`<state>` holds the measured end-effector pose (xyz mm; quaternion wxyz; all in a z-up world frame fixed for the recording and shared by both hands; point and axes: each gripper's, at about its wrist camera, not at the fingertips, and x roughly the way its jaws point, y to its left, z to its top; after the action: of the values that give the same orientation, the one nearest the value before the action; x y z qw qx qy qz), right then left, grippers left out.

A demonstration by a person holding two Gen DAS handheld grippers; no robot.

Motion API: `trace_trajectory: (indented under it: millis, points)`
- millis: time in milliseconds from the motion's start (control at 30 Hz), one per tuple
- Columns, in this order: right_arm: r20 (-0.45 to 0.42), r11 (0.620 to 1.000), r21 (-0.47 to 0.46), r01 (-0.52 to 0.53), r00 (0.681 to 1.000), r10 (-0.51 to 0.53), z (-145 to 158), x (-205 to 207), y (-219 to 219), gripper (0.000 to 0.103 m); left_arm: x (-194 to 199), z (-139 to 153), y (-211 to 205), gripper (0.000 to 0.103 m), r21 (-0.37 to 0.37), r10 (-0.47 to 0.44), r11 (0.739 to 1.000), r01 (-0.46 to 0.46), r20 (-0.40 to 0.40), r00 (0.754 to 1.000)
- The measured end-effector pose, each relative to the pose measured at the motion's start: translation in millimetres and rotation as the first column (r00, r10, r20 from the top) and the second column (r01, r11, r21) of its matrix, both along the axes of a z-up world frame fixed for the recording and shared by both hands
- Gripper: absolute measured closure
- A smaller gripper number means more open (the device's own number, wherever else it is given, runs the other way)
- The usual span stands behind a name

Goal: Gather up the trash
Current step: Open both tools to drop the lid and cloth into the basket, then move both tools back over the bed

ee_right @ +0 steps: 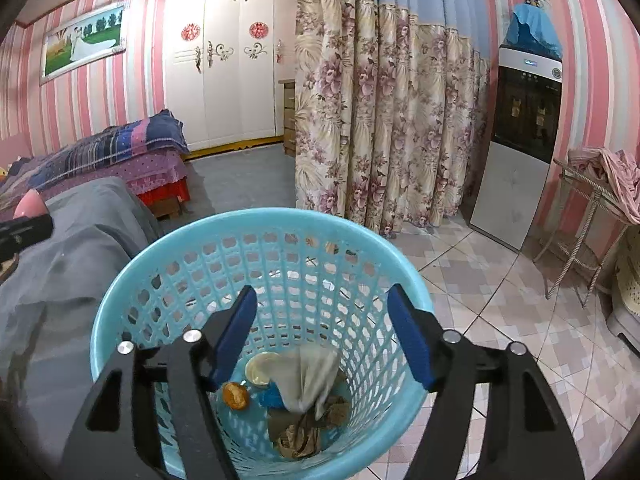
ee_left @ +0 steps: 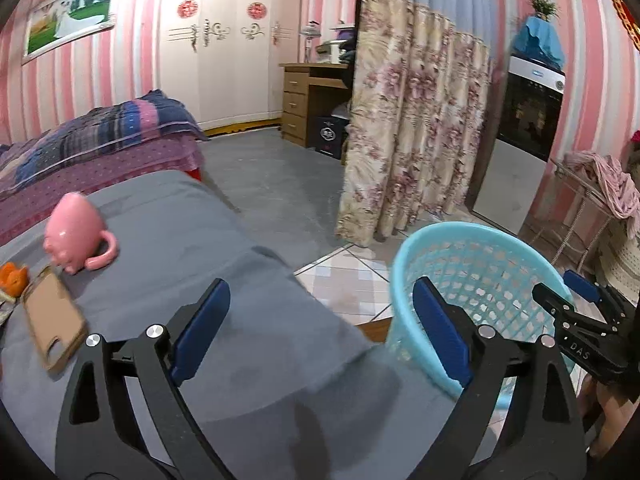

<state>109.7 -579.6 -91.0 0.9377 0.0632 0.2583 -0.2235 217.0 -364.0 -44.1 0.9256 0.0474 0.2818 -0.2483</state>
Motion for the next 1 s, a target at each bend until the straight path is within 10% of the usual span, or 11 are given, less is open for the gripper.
trace_trajectory:
  millis: [333, 1000]
  points:
    - [0.012, 0.999, -0.045, -0.02, 1.0, 0.02, 18.7, 0.0, 27.6, 0.008, -18.4, 13.6, 67.6, 0.008, -0.026, 0.093, 0.995, -0.093, 0.007, 0.996]
    - [0.025, 0.951, -0.017, -0.309, 0.951, 0.309, 32.2, 48.8, 183.5, 0.006, -37.4, 12.5, 260.0, 0.006, -0.02, 0.401, 0.916, -0.401, -0.011, 0.916]
